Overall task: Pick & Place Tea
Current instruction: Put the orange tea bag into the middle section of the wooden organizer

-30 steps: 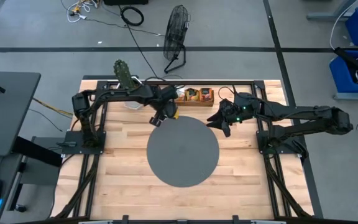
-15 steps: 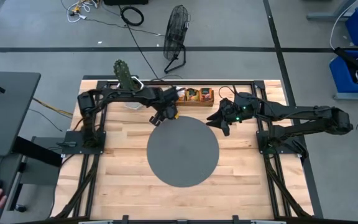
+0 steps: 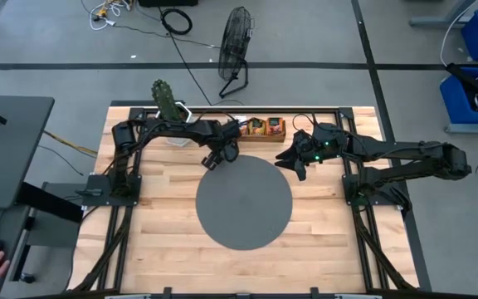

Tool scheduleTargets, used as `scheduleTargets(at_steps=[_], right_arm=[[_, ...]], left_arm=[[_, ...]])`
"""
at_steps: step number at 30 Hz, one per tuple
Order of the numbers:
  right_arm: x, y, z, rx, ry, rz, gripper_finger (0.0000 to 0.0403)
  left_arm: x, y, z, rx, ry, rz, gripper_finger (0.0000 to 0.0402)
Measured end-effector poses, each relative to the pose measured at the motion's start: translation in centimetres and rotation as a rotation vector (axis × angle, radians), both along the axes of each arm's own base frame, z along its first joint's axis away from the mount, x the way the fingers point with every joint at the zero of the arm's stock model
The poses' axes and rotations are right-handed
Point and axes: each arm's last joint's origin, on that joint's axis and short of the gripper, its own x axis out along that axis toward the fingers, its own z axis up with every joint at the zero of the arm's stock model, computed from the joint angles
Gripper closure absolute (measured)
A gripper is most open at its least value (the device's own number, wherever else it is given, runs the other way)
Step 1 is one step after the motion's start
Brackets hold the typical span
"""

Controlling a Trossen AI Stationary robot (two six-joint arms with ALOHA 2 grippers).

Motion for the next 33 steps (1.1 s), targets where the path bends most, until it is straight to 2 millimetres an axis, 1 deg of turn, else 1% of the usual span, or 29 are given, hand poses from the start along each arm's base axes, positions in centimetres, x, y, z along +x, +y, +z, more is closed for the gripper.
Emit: scheduleTargets(at_steps=[7,11,16,27,29,33], right_arm=[[0.03,-0.01,0.04,-0.001,-0.005,0.0,0.0238],[0.02,-0.01,0.03,-0.001,-0.004,0.0,0.0238],[0.02,0.0,0.03,-0.001,-0.004,0.0,0.0238],[0.02,0.0,0.02,-0.001,-0.003,0.0,0.0238],[0.02,0.0,0.02,-0.001,-0.003,0.0,0.0238],[0.02,0.0,0.02,-0.001,-0.003,0.0,0.0238]], left_arm=[[-0.04,0.09,-0.59,-0.04,0.016,0.016,0.0204],[-0.06,0.04,-0.64,-0.052,0.015,0.022,0.0217],[-0.11,0.0,-0.73,-0.073,0.015,0.038,0.026],[-0.24,-0.13,-0.9,-0.104,0.024,0.06,0.0388],[-0.25,-0.14,-0.9,-0.103,0.026,0.063,0.0396],[-0.2,-0.27,-0.88,-0.106,0.024,0.104,0.0398]])
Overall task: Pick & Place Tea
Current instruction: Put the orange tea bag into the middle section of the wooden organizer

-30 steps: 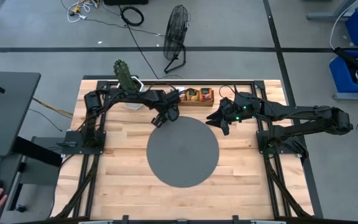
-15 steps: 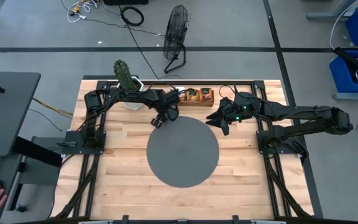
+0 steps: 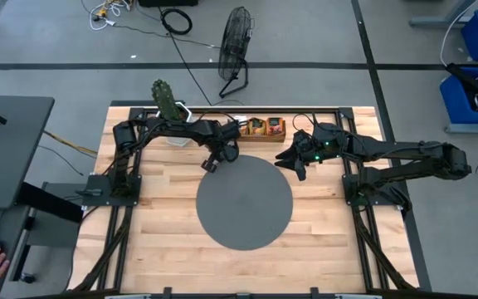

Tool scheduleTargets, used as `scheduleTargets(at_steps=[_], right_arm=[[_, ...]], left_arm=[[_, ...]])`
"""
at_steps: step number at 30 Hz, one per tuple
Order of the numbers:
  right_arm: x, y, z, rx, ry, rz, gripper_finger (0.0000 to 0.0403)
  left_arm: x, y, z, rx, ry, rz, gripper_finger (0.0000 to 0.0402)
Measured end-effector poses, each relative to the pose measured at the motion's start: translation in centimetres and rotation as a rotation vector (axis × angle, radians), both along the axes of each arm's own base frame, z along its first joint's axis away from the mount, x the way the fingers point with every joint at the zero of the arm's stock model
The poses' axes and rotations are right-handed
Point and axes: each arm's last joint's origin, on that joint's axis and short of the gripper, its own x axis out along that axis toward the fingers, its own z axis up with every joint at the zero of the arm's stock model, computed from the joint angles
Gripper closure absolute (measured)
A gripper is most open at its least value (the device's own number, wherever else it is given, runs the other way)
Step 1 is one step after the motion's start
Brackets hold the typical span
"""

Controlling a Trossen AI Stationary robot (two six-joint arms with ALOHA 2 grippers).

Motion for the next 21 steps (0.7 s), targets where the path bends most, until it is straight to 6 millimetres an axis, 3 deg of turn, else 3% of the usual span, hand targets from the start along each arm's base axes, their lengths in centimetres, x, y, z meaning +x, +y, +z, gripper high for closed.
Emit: scheduleTargets(at_steps=[14,21], right_arm=[[0.0,0.0,0.0,0.0,0.0,0.0,0.0238],[0.0,0.0,0.0,0.0,0.0,0.0,0.0238]], left_arm=[[2.1,-0.3,2.9,0.065,-0.054,0.066,0.0391],[1.4,1.3,2.6,0.091,-0.025,0.082,0.0305]])
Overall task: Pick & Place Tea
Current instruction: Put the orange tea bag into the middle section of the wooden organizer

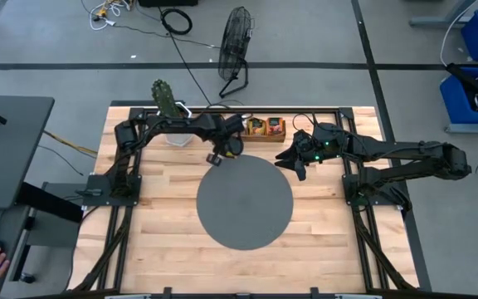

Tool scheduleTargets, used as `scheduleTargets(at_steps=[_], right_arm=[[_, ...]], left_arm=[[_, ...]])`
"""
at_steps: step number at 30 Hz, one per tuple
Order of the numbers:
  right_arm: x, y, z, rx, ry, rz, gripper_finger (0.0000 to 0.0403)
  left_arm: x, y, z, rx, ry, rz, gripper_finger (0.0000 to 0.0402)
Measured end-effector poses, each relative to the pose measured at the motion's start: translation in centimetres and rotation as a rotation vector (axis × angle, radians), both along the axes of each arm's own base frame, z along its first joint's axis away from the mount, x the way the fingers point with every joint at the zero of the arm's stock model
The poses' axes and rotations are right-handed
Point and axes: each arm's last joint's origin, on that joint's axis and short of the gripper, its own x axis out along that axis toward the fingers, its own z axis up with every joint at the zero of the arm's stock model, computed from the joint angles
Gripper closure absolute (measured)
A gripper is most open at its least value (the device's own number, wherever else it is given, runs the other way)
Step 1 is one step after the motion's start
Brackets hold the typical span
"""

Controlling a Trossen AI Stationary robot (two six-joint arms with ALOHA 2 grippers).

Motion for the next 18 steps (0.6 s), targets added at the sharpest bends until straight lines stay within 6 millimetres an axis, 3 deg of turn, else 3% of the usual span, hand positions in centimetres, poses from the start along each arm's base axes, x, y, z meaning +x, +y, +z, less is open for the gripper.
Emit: scheduleTargets(at_steps=[5,8,12,18], right_arm=[[0.0,0.0,0.0,0.0,0.0,0.0,0.0238],[0.0,0.0,0.0,0.0,0.0,0.001,0.0238],[0.0,0.0,0.0,0.0,0.0,0.001,0.0238],[0.0,0.0,0.0,-0.001,-0.001,0.002,0.0238]], left_arm=[[-0.2,0.5,0.0,0.025,0.021,-0.091,0.022],[-0.2,0.7,-0.3,0.035,0.034,-0.13,0.0194],[-0.3,1.0,-1.5,0.011,0.077,-0.132,0.0192],[-0.4,1.0,-2.3,-0.02,0.097,-0.123,0.022]])
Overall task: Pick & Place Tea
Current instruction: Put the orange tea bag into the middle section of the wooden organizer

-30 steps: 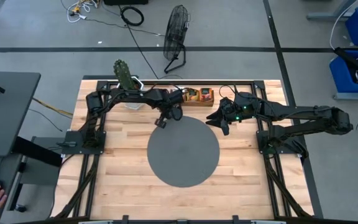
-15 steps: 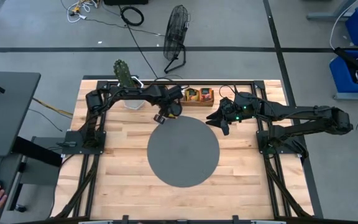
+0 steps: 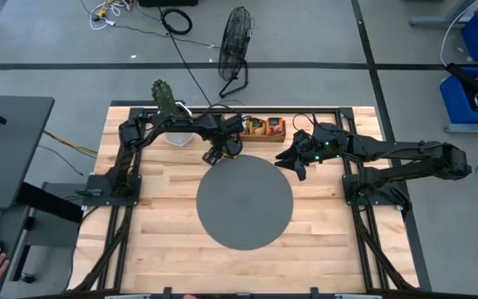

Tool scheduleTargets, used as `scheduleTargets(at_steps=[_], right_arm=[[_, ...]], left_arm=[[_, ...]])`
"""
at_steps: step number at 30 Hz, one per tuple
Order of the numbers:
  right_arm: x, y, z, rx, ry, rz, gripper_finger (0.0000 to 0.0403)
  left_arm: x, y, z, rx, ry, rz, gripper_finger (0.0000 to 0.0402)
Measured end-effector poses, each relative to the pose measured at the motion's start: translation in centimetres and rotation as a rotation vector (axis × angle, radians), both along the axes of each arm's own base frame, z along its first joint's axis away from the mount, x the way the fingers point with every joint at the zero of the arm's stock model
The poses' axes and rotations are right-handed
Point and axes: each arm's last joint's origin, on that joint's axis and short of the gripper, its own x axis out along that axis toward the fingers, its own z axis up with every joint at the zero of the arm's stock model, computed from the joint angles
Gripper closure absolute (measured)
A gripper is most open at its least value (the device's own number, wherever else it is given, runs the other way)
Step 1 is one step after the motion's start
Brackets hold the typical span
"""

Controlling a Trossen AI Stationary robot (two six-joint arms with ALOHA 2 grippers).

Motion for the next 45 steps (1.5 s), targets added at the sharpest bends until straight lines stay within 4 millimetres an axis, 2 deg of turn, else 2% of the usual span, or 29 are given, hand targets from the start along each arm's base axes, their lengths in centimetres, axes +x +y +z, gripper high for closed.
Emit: scheduleTargets(at_steps=[4,11,20,25,30,38,41,45], right_arm=[[0.0,0.0,0.0,-0.002,0.0,0.001,0.0238],[0.0,0.0,0.0,-0.003,0.001,0.0,0.0238],[0.0,0.0,0.0,-0.003,0.001,0.0,0.0238],[0.0,0.0,0.0,-0.003,0.001,0.0,0.0238],[0.0,0.0,0.0,-0.003,0.0,0.0,0.0238],[0.0,0.0,0.0,-0.003,-0.001,0.003,0.0238],[0.0,0.0,0.0,-0.006,-0.001,0.004,0.0238],[0.0,0.0,0.0,-0.005,-0.002,0.014,0.0238]], left_arm=[[0.0,-0.1,-0.1,-0.027,0.0,-0.004,0.0254],[-0.1,-0.3,-0.2,-0.09,-0.008,0.046,0.0387],[0.2,-1.1,0.4,-0.023,0.011,0.098,0.0398],[1.2,-1.0,2.7,0.001,-0.066,0.198,0.0375],[1.8,-0.9,3.7,0.008,-0.095,0.076,0.0315],[2.1,0.0,3.8,0.072,-0.12,-0.082,0.0214],[1.9,0.4,3.8,0.097,-0.106,-0.151,0.0204],[1.6,0.9,3.7,0.107,-0.085,-0.173,0.0218]])
